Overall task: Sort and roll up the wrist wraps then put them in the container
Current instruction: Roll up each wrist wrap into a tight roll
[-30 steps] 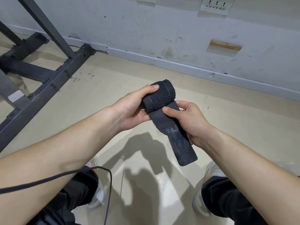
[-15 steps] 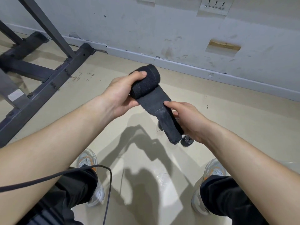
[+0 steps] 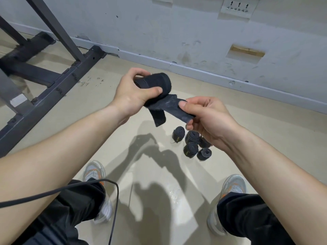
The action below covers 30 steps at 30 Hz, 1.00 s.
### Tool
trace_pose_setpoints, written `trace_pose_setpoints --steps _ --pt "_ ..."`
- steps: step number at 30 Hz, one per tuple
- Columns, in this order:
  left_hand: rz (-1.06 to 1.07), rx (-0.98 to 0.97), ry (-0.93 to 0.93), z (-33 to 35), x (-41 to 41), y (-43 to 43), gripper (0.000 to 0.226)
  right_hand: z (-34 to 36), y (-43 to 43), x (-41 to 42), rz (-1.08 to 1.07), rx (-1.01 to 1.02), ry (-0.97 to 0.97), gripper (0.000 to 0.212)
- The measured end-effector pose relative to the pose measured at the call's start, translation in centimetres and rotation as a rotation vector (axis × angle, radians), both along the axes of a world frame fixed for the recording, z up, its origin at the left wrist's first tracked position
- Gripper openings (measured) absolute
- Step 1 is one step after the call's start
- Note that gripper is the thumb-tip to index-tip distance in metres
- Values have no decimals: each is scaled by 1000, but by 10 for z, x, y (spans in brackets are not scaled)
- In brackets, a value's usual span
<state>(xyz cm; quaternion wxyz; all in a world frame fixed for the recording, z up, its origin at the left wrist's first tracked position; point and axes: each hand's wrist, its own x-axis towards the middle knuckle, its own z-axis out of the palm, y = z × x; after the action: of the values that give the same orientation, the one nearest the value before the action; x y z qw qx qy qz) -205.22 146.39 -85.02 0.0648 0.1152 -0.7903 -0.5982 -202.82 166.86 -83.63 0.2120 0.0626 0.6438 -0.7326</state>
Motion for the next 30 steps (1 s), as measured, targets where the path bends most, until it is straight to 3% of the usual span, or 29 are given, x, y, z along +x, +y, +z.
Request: trace_pose_setpoints --steps 3,9,16,22,25,30 --pt "-80 -28 4 -7 3 7 46 4 3 -2 -31 -43 51 13" --pt "-352 103 -47 -9 13 25 31 13 13 -7 -56 -116 85 9" --pt "-435 194 -151 -10 32 45 18 16 19 -9 -121 -196 66 9" --pt "-441 296 -246 -5 41 53 41 12 19 -11 -183 -262 31 7" --pt "-484 257 -184 -5 44 54 17 11 20 -11 -179 -265 37 9" --pt "-454 128 -104 -13 40 50 33 10 25 -15 -95 -375 -66 33"
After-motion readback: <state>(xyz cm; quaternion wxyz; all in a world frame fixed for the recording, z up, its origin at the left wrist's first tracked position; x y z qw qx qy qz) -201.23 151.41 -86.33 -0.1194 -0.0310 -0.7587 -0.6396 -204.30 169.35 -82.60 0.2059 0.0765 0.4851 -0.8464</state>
